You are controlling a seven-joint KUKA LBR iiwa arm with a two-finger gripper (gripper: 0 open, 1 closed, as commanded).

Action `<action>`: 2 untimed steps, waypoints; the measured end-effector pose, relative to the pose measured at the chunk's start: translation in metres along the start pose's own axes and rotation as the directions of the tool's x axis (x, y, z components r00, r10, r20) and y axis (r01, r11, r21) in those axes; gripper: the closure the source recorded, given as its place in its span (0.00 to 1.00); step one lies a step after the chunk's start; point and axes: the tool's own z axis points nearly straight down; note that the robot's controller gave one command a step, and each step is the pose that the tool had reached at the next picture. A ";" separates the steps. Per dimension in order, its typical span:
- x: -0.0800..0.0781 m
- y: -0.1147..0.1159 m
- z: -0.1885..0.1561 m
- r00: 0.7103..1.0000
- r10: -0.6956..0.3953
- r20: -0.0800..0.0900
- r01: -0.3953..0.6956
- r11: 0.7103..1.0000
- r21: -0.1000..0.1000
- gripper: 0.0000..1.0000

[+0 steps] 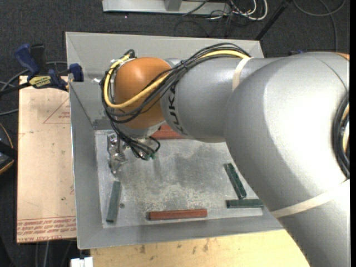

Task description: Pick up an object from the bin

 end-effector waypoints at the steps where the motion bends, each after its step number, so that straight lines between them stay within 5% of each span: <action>1: 0.002 -0.001 0.002 1.000 0.000 -0.005 0.000 1.000 0.001 0.00; 2: 0.002 -0.001 0.002 1.000 0.000 -0.004 0.000 1.000 0.001 0.00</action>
Offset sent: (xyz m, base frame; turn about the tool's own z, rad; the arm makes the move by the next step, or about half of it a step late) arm 0.0000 0.0000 0.0000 0.0000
